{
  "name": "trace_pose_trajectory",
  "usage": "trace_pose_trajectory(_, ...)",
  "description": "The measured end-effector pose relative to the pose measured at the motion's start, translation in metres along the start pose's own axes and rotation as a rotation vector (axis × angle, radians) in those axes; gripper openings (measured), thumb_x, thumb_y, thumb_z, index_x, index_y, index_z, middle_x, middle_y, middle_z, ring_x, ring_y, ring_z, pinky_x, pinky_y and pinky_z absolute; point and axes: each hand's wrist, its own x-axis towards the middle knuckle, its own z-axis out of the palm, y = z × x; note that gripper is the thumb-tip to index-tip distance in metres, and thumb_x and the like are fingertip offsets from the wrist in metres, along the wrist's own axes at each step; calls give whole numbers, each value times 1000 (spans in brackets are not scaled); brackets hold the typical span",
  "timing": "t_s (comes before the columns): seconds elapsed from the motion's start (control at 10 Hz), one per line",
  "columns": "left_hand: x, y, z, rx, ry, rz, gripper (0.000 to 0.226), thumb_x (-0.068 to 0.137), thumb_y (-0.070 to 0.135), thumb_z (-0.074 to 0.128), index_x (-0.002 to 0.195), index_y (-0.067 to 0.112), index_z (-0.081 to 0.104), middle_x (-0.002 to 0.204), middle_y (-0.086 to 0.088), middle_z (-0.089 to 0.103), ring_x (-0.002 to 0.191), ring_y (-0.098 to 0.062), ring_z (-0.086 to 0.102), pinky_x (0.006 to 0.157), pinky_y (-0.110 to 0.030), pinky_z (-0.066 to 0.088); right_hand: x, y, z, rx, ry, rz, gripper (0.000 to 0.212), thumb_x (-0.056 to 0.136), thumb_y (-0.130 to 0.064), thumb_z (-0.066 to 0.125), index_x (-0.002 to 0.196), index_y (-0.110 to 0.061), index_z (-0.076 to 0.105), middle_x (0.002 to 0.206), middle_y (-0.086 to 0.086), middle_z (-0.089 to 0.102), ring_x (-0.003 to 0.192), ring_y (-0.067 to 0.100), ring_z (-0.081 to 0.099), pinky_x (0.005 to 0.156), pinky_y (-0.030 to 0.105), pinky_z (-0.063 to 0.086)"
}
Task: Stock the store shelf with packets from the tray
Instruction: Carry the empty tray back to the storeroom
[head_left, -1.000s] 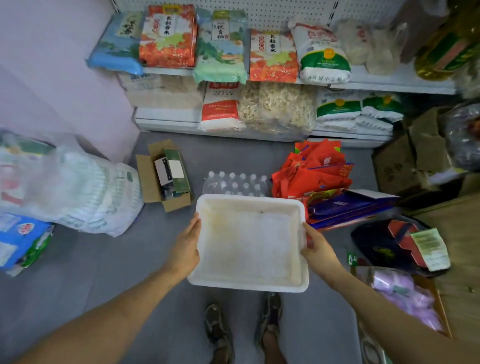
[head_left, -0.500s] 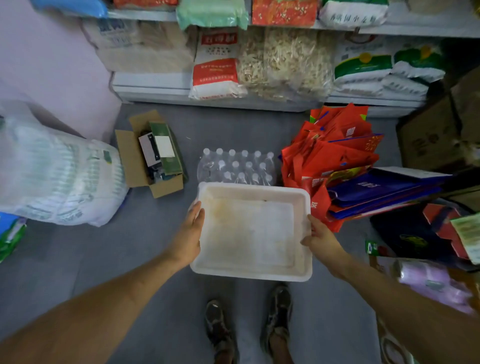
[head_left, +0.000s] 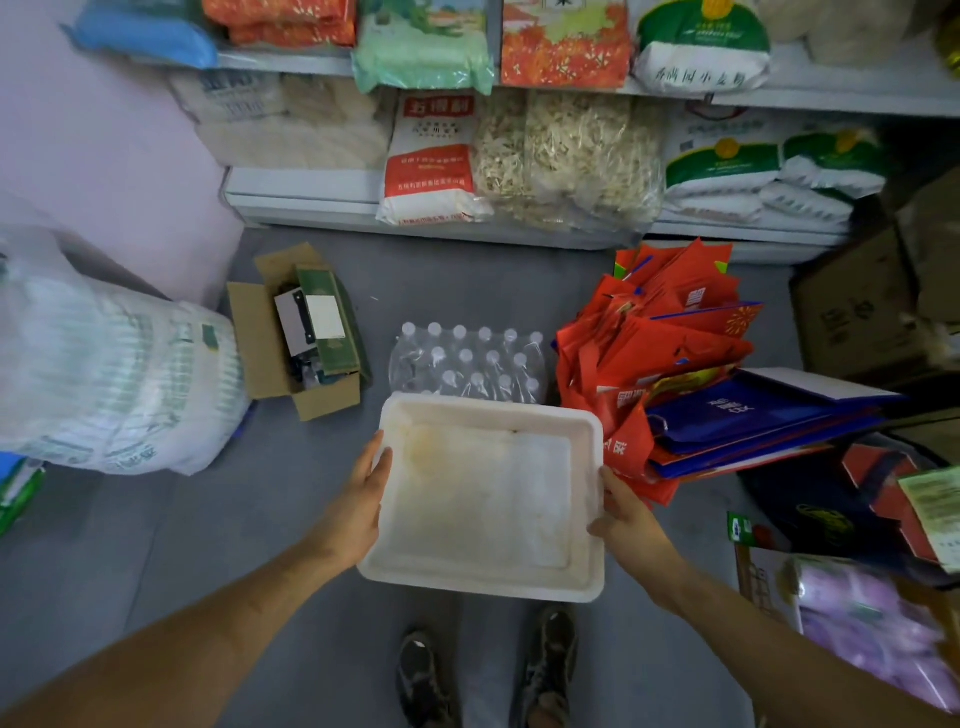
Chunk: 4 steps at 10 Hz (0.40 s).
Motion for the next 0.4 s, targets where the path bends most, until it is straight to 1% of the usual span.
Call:
trace_pose_trajectory(0.1, 7, -7, -3, 78, -15, 0, 82, 104, 9, 49, 164, 3, -6, 168, -2, -32, 160, -25, 14, 114, -24, 35, 3, -11, -4, 5, -6, -36, 73, 85, 12, 56, 112, -56, 51, 119, -22, 61, 115, 6, 59, 95, 34, 47)
trace_pose_trajectory(0.2, 1, -6, 4, 137, -17, -10, 84, 107, 18, 49, 163, 1, -11, 166, -4, -37, 161, -23, 6, 119, -25, 34, -5, -14, -6, -26, -22, -77, 71, 87, 9, 58, 119, -54, 52, 122, -23, 61, 116, 3, 58, 97, 32, 47)
trace_pose_trajectory(0.3, -30, 9, 2, 164, -49, -85, 81, 107, 23, 49, 165, 5, -6, 168, -7, -32, 161, -24, -6, 127, -30, 20, -29, -15, -11, -40, -9, -110, 64, 90, 0, 65, 129, -48, 53, 127, -27, 60, 115, -4, 59, 98, 26, 49)
trace_pose_trajectory(0.4, -85, 24, 1, 171, 36, -47, 91, 88, 24, 79, 158, -6, 29, 170, -21, 3, 155, -33, 31, 117, -35, 41, -64, -22, -22, 12, 67, -98, 62, 92, 7, 62, 143, -27, 54, 136, -6, 63, 125, 13, 60, 107, 38, 50)
